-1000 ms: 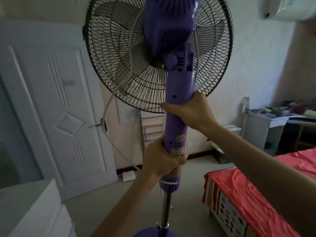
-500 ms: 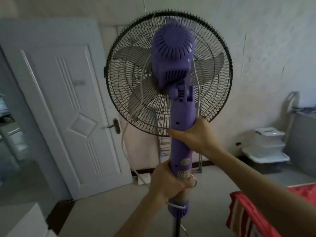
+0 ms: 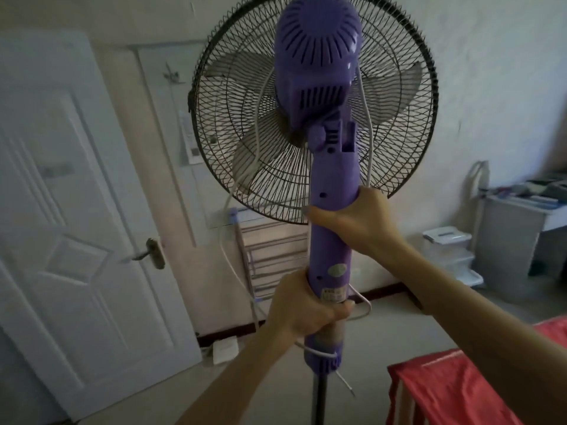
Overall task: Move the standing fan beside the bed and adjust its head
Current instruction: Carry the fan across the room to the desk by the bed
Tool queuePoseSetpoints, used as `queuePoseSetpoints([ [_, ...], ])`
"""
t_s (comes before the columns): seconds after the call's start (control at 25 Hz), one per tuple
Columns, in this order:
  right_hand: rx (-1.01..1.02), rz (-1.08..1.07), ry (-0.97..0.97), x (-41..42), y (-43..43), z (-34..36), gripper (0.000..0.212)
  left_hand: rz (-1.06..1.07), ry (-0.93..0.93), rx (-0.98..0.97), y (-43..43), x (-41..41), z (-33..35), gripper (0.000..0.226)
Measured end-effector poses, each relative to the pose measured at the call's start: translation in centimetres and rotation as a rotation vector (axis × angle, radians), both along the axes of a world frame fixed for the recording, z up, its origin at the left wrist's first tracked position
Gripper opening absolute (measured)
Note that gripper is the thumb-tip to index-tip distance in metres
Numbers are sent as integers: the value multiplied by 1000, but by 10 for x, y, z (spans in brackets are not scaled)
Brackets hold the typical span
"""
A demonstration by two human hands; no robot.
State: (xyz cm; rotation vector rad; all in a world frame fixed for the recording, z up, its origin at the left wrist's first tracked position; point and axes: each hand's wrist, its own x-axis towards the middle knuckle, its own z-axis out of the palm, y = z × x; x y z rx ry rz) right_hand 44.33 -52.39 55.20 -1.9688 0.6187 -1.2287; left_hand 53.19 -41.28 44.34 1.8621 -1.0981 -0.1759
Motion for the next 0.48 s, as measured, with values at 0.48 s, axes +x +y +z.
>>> queuePoseSetpoints([
  [0.48,12,-330,16,31,-157,-6,54,-349,18,-49,-199,60,-12,51],
])
